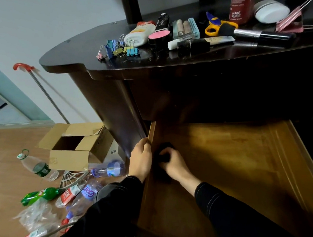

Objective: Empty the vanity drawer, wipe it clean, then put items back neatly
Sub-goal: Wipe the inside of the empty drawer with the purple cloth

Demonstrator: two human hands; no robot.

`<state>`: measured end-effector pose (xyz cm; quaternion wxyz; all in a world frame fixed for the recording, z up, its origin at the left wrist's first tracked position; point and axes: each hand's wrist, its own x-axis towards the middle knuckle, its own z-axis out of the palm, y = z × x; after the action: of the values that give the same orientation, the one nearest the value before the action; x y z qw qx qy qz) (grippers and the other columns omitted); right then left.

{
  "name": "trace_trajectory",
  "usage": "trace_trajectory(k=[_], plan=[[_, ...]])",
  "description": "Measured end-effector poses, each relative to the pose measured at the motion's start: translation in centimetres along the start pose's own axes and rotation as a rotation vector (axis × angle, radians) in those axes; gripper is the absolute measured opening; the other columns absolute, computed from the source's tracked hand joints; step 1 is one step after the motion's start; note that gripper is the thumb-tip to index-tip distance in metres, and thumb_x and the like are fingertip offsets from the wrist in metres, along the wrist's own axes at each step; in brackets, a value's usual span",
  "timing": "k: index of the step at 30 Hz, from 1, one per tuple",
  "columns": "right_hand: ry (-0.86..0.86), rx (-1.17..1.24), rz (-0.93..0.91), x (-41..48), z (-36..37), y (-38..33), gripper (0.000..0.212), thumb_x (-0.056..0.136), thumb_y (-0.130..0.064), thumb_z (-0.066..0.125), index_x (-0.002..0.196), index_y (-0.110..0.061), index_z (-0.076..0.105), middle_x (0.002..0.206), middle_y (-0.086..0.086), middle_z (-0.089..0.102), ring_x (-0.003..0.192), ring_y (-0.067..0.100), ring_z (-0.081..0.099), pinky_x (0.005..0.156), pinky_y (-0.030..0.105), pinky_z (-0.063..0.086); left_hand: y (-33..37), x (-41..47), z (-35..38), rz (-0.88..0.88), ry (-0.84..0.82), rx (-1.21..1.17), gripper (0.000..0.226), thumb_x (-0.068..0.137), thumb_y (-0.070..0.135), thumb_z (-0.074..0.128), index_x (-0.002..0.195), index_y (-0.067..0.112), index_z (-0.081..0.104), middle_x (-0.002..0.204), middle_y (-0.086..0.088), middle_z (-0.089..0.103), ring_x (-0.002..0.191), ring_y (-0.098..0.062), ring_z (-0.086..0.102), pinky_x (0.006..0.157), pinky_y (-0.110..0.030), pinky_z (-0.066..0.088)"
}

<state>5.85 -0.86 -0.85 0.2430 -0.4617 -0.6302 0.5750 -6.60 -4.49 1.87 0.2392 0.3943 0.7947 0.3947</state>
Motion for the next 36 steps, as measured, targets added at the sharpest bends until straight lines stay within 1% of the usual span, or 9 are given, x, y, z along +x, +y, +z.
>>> trace_trajectory(k=[5,10,15,20,22,26,31,33,36], plan=[[0.092,0.12,-0.136,0.3,-0.3,-1.6,0.022,0.087,-0.007,0.07,0.102,-0.023,0.068,0.101,-0.007,0.069,0.095,0.009,0.065,0.082,0.029,0.06,0.0,0.0,0.0,-0.011,0.0,-0.031,0.04,0.103,0.025,0.037,0.137,0.017,0.056,0.133,-0.008,0.061,0.126,-0.022,0.053,0.113,-0.045,0.038],[-0.013,-0.026,-0.005,-0.3,0.2,0.2,0.028,0.092,-0.004,0.065,0.116,-0.018,0.062,0.12,0.001,0.065,0.112,0.02,0.061,0.095,0.031,0.052,0.3,-0.2,-0.1,-0.011,-0.007,-0.017,0.039,0.102,0.026,0.036,0.134,0.019,0.057,0.13,-0.008,0.062,0.123,-0.022,0.054,0.112,-0.045,0.038],[0.018,0.024,-0.1,0.1,-0.6,-1.3,0.027,0.087,-0.006,0.068,0.102,-0.028,0.065,0.104,-0.009,0.068,0.095,0.008,0.065,0.073,0.017,0.055,0.3,-0.3,-0.1,-0.027,-0.012,-0.052,0.04,0.102,0.026,0.035,0.135,0.018,0.057,0.129,-0.007,0.062,0.122,-0.022,0.055,0.112,-0.045,0.04],[-0.022,-0.019,-0.027,-0.9,0.2,0.2,0.027,0.092,-0.004,0.066,0.115,-0.018,0.061,0.119,0.0,0.063,0.111,0.018,0.06,0.091,0.028,0.051,0.6,-0.4,-0.1,-0.013,0.013,-0.042,0.037,0.101,0.022,0.037,0.13,0.018,0.061,0.124,-0.007,0.064,0.117,-0.02,0.056,0.109,-0.042,0.041],[-0.043,-0.025,0.004,-0.6,-0.3,-0.1,0.028,0.091,-0.004,0.067,0.116,-0.016,0.062,0.116,-0.001,0.064,0.107,0.017,0.06,0.086,0.024,0.05,0.6,-0.5,-0.1,-0.014,0.011,-0.049,0.038,0.102,0.022,0.037,0.131,0.017,0.06,0.125,-0.007,0.063,0.118,-0.02,0.055,0.11,-0.042,0.041],[0.006,0.055,-0.131,-0.4,-0.7,-1.2,0.026,0.085,-0.007,0.07,0.103,-0.026,0.066,0.103,-0.009,0.068,0.094,0.004,0.065,0.072,0.015,0.055,0.5,-0.4,-0.1,-0.014,0.011,-0.038,0.038,0.102,0.022,0.036,0.132,0.017,0.059,0.127,-0.008,0.062,0.119,-0.02,0.055,0.11,-0.041,0.041],[-0.074,-0.082,-0.013,-1.2,0.4,0.8,0.028,0.088,-0.001,0.067,0.111,-0.016,0.063,0.117,0.003,0.066,0.11,0.021,0.062,0.092,0.031,0.053,0.7,-0.5,-0.2,-0.003,0.004,-0.023,0.037,0.101,0.023,0.036,0.126,0.019,0.062,0.122,-0.007,0.064,0.116,-0.022,0.056,0.108,-0.044,0.041],[-0.109,-0.116,0.03,-0.9,-0.1,0.5,0.03,0.087,0.001,0.067,0.11,-0.018,0.064,0.117,0.002,0.066,0.109,0.021,0.062,0.089,0.028,0.051,0.8,-0.6,-0.2,-0.011,0.003,-0.027,0.037,0.101,0.024,0.036,0.127,0.019,0.061,0.123,-0.007,0.064,0.116,-0.022,0.055,0.109,-0.044,0.041],[-0.052,-0.029,-0.067,-0.5,-0.7,-0.8,0.029,0.082,-0.004,0.07,0.101,-0.025,0.068,0.102,-0.006,0.071,0.095,0.011,0.067,0.077,0.024,0.057,0.8,-0.6,-0.3,-0.022,-0.005,-0.048,0.037,0.101,0.023,0.035,0.128,0.018,0.06,0.123,-0.007,0.064,0.116,-0.021,0.056,0.109,-0.044,0.042]])
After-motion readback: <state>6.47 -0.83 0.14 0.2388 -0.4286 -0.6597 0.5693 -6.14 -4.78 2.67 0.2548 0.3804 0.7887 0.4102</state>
